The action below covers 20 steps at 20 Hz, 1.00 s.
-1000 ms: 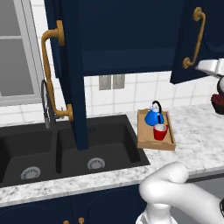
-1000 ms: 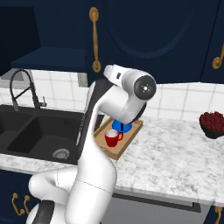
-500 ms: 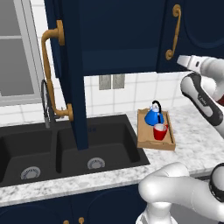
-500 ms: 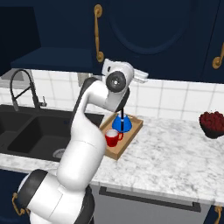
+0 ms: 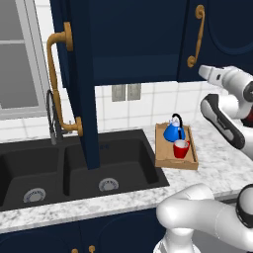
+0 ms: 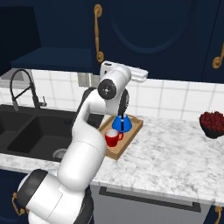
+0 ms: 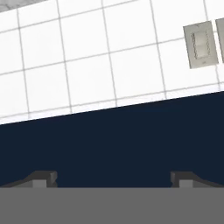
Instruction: Pick the kettle from the counter and place it on the tray. Then pick the mug from the cabinet and place it on the tray. Then close the cabinet doors.
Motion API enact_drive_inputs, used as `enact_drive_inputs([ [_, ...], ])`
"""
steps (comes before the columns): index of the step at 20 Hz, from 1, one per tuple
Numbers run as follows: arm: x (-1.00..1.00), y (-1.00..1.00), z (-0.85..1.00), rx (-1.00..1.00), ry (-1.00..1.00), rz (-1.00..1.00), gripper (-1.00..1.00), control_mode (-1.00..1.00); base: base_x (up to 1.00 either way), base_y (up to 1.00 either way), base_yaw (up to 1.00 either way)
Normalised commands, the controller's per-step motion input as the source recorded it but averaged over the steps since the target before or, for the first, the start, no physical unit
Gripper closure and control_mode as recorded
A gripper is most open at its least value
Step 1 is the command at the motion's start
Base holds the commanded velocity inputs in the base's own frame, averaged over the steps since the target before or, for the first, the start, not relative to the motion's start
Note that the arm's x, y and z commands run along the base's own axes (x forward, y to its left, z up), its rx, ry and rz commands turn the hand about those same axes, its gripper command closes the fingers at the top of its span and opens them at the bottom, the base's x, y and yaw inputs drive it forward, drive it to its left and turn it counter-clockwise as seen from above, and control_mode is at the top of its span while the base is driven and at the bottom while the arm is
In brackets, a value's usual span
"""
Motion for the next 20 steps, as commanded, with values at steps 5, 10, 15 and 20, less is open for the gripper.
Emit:
enact_drive_inputs([
  [5, 0.24, -0.56, -0.13, 0.00, 0.00, -0.19, -1.00, -1.00, 0.00, 0.00, 0.00],
  [10, -0.15, -0.63, -0.60, 0.03, 0.03, -0.17, -1.00, -1.00, 0.00, 0.00, 0.00],
  [15, -0.61, -0.44, -0.52, 0.08, 0.04, -0.14, -1.00, -1.00, 0.00, 0.00, 0.00],
  [20, -0.27, -0.12, 0.91, 0.06, 0.00, -0.05, -1.00, -1.00, 0.00, 0.00, 0.00],
])
